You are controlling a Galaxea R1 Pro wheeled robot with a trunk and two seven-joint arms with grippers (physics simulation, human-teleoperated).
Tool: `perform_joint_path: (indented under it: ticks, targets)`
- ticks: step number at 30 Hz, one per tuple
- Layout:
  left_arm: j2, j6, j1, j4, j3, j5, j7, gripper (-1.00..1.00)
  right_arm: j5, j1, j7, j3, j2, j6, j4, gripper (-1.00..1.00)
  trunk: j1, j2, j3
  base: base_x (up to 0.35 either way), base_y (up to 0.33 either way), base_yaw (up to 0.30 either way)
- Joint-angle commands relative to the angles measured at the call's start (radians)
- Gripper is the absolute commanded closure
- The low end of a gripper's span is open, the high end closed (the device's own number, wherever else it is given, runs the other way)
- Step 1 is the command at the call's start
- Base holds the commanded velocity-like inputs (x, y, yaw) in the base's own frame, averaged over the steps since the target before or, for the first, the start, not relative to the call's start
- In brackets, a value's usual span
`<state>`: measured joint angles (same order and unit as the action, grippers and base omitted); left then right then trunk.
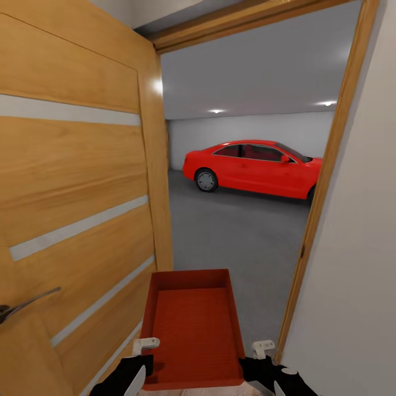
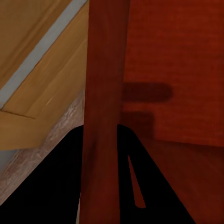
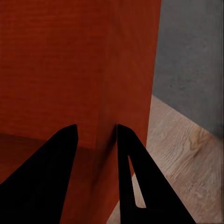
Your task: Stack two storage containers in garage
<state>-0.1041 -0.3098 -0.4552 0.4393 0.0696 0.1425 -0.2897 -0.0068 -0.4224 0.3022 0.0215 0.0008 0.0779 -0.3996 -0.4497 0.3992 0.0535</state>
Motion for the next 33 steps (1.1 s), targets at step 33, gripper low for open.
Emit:
perform_joint_path:
  ticks: [33]
  targets:
    - [0.009,0.084,0.0,0.005,-0.039,-0.023,-0.009,1.0,-0.005,0.001,0.03,0.006,-0.001,0.007,0.0,1.0,0.0,0.001,0.0,0.0,0.0,-0.262]
